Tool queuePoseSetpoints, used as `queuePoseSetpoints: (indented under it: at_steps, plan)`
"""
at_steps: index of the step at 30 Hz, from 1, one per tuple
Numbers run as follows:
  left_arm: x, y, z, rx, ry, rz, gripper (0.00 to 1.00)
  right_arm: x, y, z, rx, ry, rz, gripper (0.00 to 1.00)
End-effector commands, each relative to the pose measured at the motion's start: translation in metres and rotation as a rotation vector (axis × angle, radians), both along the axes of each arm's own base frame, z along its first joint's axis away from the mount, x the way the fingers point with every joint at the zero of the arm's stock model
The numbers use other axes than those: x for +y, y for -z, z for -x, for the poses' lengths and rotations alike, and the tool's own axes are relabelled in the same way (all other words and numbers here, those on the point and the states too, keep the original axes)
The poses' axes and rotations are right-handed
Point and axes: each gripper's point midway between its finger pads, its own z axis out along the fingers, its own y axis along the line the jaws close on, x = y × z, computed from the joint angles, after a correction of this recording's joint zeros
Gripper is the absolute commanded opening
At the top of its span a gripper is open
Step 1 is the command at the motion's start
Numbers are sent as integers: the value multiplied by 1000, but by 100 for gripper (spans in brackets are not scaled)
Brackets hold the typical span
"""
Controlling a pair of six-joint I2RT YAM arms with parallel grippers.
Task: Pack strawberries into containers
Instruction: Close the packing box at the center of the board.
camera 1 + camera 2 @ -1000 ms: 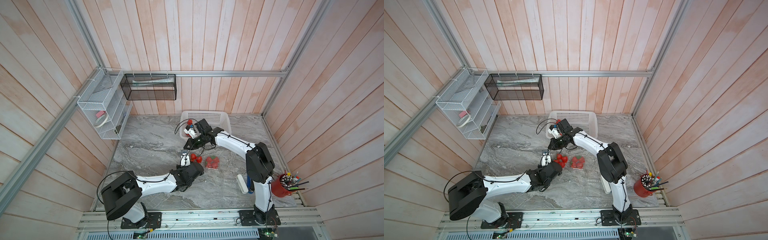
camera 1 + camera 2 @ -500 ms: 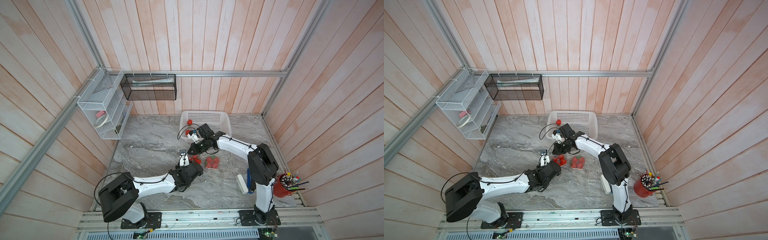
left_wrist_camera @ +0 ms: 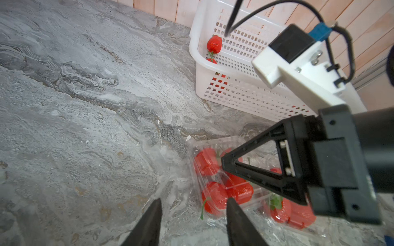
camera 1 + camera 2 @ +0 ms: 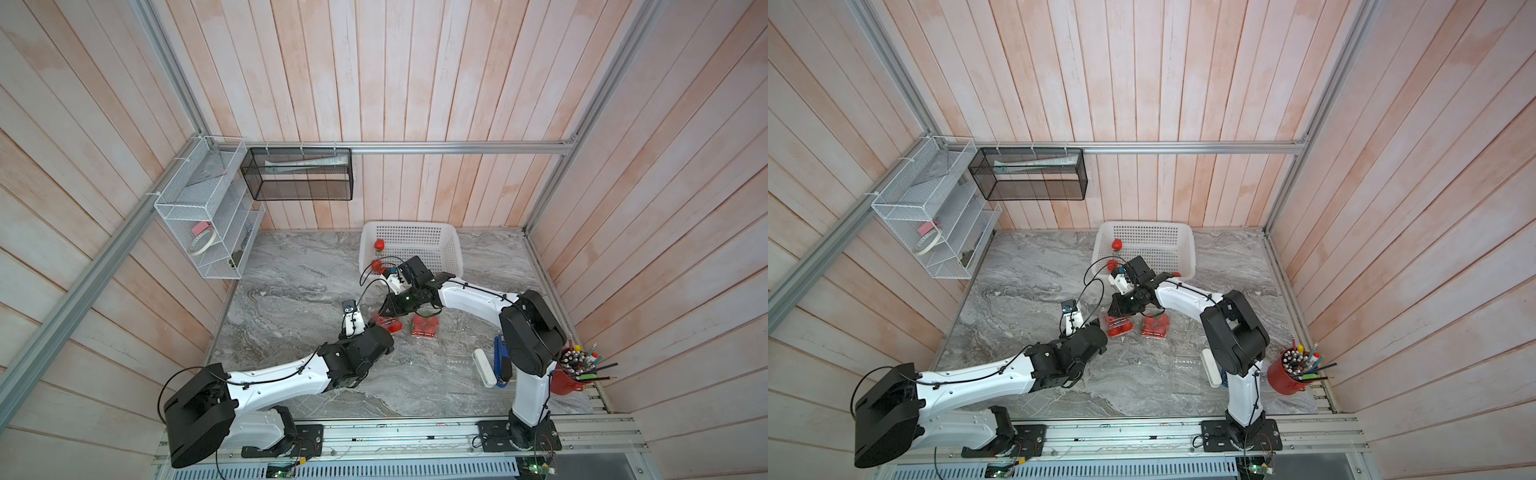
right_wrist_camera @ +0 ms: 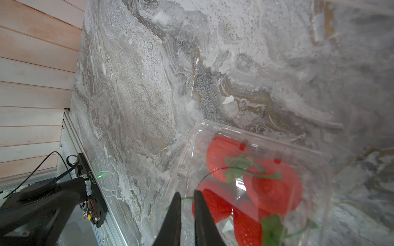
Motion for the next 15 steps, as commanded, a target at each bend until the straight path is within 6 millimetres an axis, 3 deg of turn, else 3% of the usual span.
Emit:
queuePoseSetpoints:
  at_steps: [1, 2, 4, 7, 9, 15]
  plan:
    - [2, 13, 6, 50, 5, 39, 72, -3, -11, 5, -5, 11, -32, 15]
    - [1, 17, 6, 62, 12, 51, 83, -5, -8, 8, 1, 12, -29, 15]
    - [0, 24, 6, 80, 27, 78, 92, -9, -4, 11, 8, 21, -25, 14]
    - [-8, 34, 4, 118, 86, 160, 98, -12, 0, 15, 19, 26, -23, 14]
    - [-11, 40, 1, 141, 116, 229, 98, -12, 1, 16, 18, 31, -28, 14]
    - [-29, 38, 0, 132, 215, 310, 83, -11, 0, 16, 19, 33, -36, 14]
